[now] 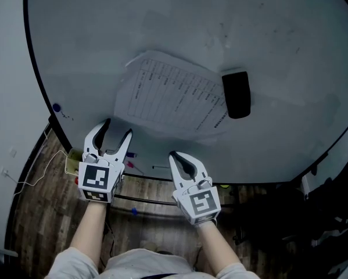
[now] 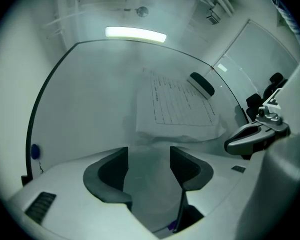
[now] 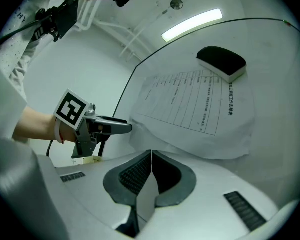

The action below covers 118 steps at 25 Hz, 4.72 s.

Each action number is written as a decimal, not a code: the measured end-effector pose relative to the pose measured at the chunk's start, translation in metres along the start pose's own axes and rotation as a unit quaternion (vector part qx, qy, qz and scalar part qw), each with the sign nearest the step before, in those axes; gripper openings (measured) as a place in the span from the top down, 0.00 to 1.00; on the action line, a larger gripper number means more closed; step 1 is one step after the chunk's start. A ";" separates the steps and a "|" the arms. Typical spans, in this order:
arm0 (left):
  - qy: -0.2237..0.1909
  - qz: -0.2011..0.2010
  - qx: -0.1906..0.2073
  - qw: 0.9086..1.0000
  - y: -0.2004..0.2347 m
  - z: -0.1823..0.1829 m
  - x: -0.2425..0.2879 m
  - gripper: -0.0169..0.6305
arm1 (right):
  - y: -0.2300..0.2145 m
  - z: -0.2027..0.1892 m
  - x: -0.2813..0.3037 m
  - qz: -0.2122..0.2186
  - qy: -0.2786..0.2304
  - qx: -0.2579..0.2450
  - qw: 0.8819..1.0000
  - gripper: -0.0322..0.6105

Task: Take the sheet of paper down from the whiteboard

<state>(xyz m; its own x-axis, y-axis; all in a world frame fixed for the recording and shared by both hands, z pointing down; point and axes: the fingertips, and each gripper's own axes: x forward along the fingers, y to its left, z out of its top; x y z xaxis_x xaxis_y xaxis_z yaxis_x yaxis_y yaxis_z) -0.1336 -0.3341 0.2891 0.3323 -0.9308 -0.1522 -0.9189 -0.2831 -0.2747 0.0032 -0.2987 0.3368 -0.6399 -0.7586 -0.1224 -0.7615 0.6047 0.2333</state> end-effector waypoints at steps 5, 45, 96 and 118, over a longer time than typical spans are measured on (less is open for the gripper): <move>-0.020 -0.013 -0.018 1.000 0.005 0.022 0.004 0.56 | 0.000 0.001 0.004 0.000 -0.003 -0.003 1.000 0.92; -0.017 0.023 -0.017 0.999 -0.004 0.038 0.006 0.94 | -0.097 0.090 -0.049 -0.188 -0.055 -0.104 0.975 0.71; -0.008 0.051 0.009 0.999 -0.004 0.035 0.008 0.94 | -0.143 0.157 -0.044 -0.211 -0.057 -0.231 0.948 0.55; -0.002 0.047 -0.013 0.999 -0.007 0.033 0.010 0.94 | -0.146 0.159 -0.043 -0.215 -0.055 -0.243 0.944 0.57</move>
<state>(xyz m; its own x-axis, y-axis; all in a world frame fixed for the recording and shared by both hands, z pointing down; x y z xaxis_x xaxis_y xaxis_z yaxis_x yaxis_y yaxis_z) -0.1166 -0.3333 0.2579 0.2448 -0.9526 -0.1808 -0.9514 -0.2001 -0.2341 0.1252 -0.3159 0.1546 -0.3098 -0.8627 -0.3997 -0.8329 0.0435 0.5517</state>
